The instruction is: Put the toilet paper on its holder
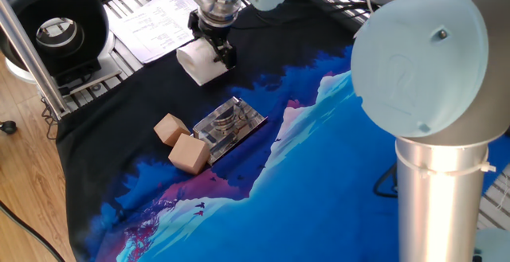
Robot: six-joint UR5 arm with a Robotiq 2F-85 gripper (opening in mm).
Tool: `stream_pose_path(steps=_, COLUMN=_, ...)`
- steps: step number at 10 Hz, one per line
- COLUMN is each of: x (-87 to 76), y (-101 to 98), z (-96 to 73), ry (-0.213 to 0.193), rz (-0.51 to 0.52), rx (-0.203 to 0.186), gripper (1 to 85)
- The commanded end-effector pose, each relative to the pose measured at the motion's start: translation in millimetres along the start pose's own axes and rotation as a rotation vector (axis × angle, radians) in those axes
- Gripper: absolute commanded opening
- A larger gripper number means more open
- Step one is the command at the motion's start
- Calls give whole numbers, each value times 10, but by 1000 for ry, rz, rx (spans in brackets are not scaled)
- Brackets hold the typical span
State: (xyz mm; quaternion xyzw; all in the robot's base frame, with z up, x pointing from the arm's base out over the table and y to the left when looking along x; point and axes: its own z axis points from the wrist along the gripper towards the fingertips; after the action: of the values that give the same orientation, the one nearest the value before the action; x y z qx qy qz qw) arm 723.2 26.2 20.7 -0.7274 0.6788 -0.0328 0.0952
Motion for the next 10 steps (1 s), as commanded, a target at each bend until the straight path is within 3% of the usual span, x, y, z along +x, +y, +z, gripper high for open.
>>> stream_pose_path(steps=1, x=137, y=77, z=-98, ry=-5, rz=-4, rx=-59, gripper=577)
stream_pose_path(steps=2, x=247, y=9, z=-201, ry=27, rz=-46, rx=-91, gripper=580)
stream_pose_path(steps=3, x=315, y=-115, z=-359, ry=92, rz=-73, rx=-108, gripper=580)
stream_pose_path(steps=4, x=251, y=-164, z=-501, ry=137, rz=-45, rx=-107, gripper=573)
stream_pose_path(steps=6, x=114, y=-40, z=-602, ry=105, rz=2, rx=-133, gripper=540)
stream_pose_path(steps=7, x=125, y=4, z=-629, ry=98, rz=10, rx=-139, gripper=550)
stream_pose_path(steps=9, x=245, y=194, z=-692, ry=119, rz=42, rx=-185, gripper=550)
stream_pose_path(steps=10, x=269, y=225, z=-666, ry=109, rz=37, rx=-186, gripper=553)
